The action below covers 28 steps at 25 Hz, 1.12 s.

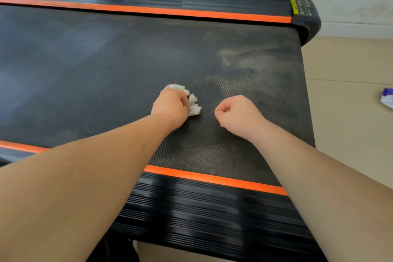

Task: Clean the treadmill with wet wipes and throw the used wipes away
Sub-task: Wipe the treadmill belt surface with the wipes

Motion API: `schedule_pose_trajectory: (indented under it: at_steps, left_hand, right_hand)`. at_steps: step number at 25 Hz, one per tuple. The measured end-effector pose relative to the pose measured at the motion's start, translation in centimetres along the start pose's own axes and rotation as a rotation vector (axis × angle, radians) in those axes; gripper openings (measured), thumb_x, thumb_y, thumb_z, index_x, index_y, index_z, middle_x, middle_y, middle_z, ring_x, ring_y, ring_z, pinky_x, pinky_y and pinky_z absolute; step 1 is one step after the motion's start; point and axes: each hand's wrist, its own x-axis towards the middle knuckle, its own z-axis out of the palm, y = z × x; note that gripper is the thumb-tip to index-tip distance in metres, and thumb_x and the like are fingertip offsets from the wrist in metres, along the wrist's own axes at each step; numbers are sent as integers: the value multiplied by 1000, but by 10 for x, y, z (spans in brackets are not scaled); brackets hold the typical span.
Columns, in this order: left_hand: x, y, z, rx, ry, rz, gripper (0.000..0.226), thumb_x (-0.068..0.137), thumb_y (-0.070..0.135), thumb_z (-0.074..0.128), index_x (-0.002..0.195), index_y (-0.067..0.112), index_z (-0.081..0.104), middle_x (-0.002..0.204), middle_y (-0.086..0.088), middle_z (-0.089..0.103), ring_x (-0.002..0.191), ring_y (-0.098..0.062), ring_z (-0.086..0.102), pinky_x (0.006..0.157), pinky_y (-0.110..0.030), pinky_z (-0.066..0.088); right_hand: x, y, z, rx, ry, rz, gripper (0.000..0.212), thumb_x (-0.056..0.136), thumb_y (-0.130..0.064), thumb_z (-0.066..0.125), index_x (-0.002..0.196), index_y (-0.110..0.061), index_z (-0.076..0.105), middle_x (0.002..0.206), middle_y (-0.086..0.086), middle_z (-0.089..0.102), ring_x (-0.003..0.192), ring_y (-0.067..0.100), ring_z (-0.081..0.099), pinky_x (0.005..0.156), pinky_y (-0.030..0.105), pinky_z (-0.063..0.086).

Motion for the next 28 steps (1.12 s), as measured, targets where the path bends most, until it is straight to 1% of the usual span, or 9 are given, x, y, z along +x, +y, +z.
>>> schedule_pose_trajectory:
  at_steps: [3, 8, 10, 14, 16, 18, 21, 26, 28]
  left_hand:
    - [-31, 27, 6, 98, -78, 143, 19, 96, 15, 58, 111, 17, 71, 109, -2, 65, 106, -25, 63, 79, -22, 41]
    - [-96, 37, 31, 113, -417, 524, 11, 92, 17, 63, 94, 27, 66, 110, 5, 57, 104, -20, 60, 84, -25, 44]
    - [-94, 16, 16, 97, -268, 427, 16, 94, 13, 58, 100, 26, 66, 104, 3, 54, 101, -20, 60, 85, -25, 43]
    - [-89, -22, -2, 143, -38, -96, 16, 90, 7, 56, 89, 23, 55, 94, 5, 57, 93, -19, 61, 84, -22, 44]
    - [-102, 9, 18, 184, -118, 21, 14, 89, 7, 55, 94, 18, 61, 104, -1, 62, 101, -28, 65, 82, -27, 49]
    - [-125, 47, 50, 164, -301, 335, 18, 93, 7, 53, 100, 21, 63, 106, -1, 61, 104, -30, 65, 80, -28, 47]
    - [-120, 66, 67, 195, -372, 587, 30, 95, 13, 56, 119, 28, 66, 123, -2, 58, 110, -29, 62, 94, -35, 50]
    - [-65, 53, 53, 228, -22, 141, 31, 94, 9, 54, 122, 15, 62, 122, -11, 56, 112, -32, 60, 89, -36, 47]
    - [-69, 71, 55, 220, -10, 123, 28, 91, 5, 56, 117, 14, 64, 117, -11, 60, 108, -31, 62, 84, -34, 50]
  right_hand:
    - [-10, 8, -4, -10, 18, -15, 20, 85, -16, 54, 86, -5, 71, 82, 17, 71, 76, 37, 64, 74, 47, 58]
    - [-19, 13, -9, -74, -36, -50, 24, 84, -18, 60, 61, -17, 67, 62, -7, 65, 67, 13, 62, 68, 34, 56]
    - [-23, 15, -14, -82, -69, -26, 20, 85, -22, 63, 66, -23, 70, 67, -8, 68, 69, 10, 63, 71, 29, 55]
    - [-38, 26, -10, -62, -126, -16, 13, 86, -29, 66, 74, -26, 71, 75, -8, 71, 73, 10, 65, 75, 31, 56]
    - [-42, 35, -10, -86, -92, -6, 13, 85, -29, 64, 73, -27, 69, 77, -10, 70, 78, 11, 66, 78, 33, 57]
    - [-46, 45, -15, -105, -43, 9, 15, 84, -25, 60, 72, -25, 69, 75, -11, 70, 78, 11, 65, 79, 34, 57]
    - [-55, 63, -31, -66, 41, 73, 18, 83, -18, 58, 70, -22, 70, 73, -8, 70, 80, 14, 65, 74, 31, 54]
    - [-75, 100, -43, -13, 163, 185, 14, 86, -25, 58, 76, -25, 68, 75, -7, 68, 74, 15, 64, 70, 30, 52]
    - [-82, 115, -45, 18, 189, 234, 13, 85, -24, 57, 77, -24, 67, 73, -6, 67, 72, 17, 65, 69, 30, 53]
